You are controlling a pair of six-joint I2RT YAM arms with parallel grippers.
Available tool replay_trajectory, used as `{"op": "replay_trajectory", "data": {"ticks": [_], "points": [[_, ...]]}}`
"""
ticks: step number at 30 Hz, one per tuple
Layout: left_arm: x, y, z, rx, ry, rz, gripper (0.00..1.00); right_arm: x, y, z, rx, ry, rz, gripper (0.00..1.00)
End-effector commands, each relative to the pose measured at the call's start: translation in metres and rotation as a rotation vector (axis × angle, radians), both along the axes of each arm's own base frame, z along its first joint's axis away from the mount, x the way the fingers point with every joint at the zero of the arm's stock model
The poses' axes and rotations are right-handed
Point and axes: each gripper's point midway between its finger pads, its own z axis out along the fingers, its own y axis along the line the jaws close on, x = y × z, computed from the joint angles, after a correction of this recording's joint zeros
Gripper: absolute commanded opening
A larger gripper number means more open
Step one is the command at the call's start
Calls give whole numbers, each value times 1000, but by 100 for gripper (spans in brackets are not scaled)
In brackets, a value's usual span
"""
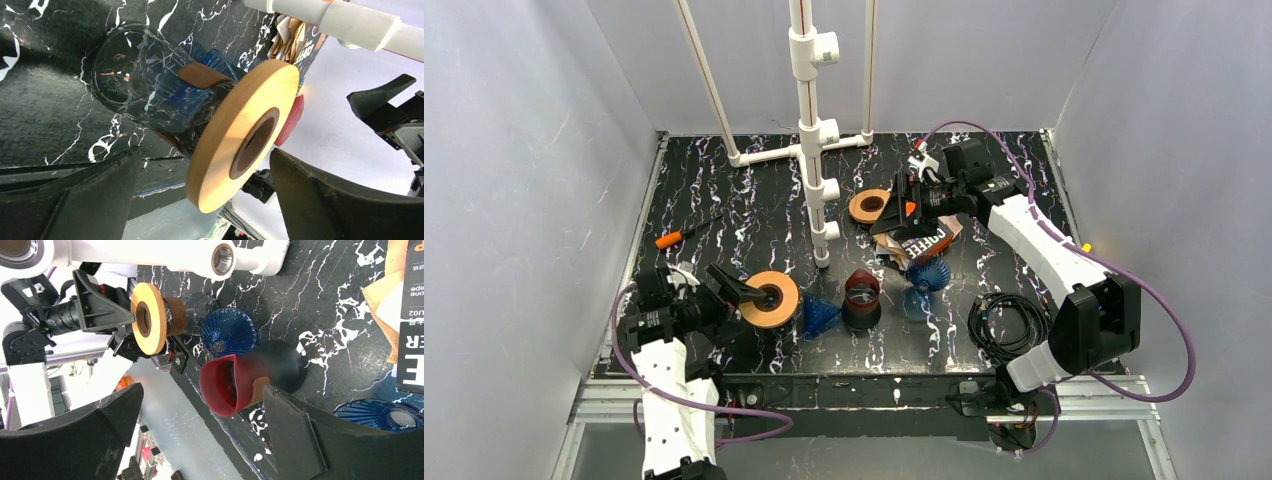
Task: Place the coffee filter in the dripper
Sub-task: Place the dripper holder onto the coffee server.
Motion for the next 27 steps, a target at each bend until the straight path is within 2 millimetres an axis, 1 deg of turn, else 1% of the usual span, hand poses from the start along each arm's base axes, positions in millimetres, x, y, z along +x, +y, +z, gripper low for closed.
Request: {"op": "replay_trajectory", "data": {"ticks": [1,7,19,24,27], "points": [[6,-10,3,-109,-24,22,98,9,1,6,16,-52,4,98],[16,-13,-1,-185,-33,62,98,9,0,5,17,-52,2,98],[24,-13,-11,-246,-29,135,88,10,-1,3,19,-50,-2,98],[29,-12,-13,-261,-40,155,87,10,-1,2,18,-45,-4,98],[33,-11,-10,-264,-55,158,86,10,-1,2,19,-45,-2,98]]}}
